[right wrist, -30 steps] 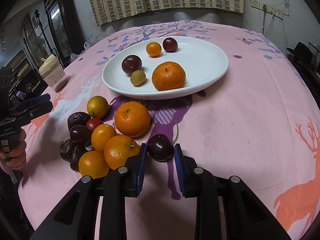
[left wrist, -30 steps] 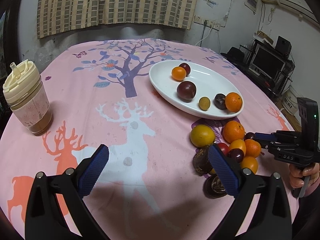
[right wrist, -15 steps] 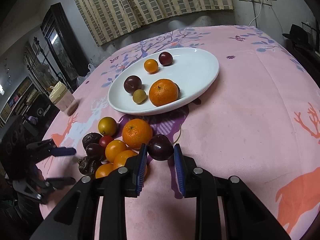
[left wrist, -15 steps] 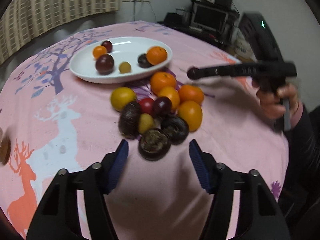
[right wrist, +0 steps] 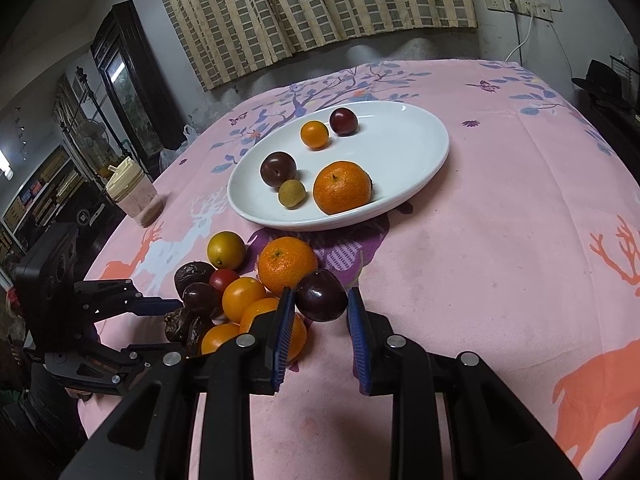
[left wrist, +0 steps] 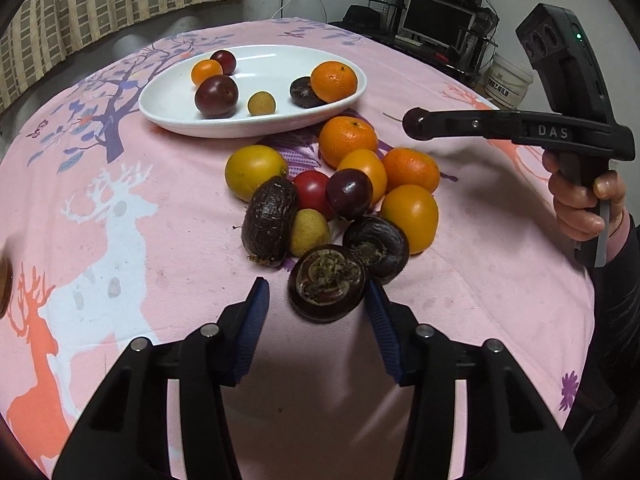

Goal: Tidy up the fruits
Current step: 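Release the cherry and mangosteen onto the white plate from both tools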

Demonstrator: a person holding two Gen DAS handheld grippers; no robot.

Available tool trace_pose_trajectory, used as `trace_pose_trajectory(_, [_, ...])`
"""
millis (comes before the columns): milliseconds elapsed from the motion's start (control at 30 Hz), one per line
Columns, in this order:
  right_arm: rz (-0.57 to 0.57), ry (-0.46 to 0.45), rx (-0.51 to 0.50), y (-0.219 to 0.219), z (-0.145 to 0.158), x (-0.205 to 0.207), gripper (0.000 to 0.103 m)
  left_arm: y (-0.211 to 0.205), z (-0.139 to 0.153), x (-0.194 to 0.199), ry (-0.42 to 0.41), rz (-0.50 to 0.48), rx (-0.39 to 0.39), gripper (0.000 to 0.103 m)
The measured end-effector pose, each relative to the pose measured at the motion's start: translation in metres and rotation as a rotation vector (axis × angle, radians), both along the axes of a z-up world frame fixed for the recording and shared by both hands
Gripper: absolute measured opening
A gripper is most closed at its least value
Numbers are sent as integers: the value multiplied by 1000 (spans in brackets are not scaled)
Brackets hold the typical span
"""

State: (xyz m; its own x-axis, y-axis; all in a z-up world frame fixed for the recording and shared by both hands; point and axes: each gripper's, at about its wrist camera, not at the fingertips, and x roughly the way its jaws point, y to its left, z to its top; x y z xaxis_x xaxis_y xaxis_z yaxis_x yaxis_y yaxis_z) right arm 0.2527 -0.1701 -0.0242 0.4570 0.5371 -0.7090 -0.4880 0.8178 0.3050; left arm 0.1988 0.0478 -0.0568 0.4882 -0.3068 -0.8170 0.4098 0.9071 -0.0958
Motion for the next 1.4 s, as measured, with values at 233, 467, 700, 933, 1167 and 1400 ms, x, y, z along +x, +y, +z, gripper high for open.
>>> trace_pose_trajectory(233, [-5, 2, 3, -3, 0, 1, 28, -2, 0, -1, 0, -9, -13, 39])
trace_pose_trajectory(467, [-1, 5, 91, -7, 7, 2, 28, 5, 23, -7, -49, -15, -81, 38])
trace_pose_trajectory(700, [-125, -85, 181, 7, 39, 50, 28, 15, 65, 62, -122, 114, -125, 39])
trace_pose_trajectory(933, [-240, -39, 114, 18, 14, 117, 28, 37, 63, 147, -115, 306, -140, 38])
trace_pose_trajectory(1167, [-240, -26, 83, 22, 0, 128, 29, 47, 42, 182, -63, 366, -122, 39])
trace_pose_trajectory(1400, [-218, -99, 65, 23, 13, 99, 54, 47, 55, 155, -162, 426, -74, 84])
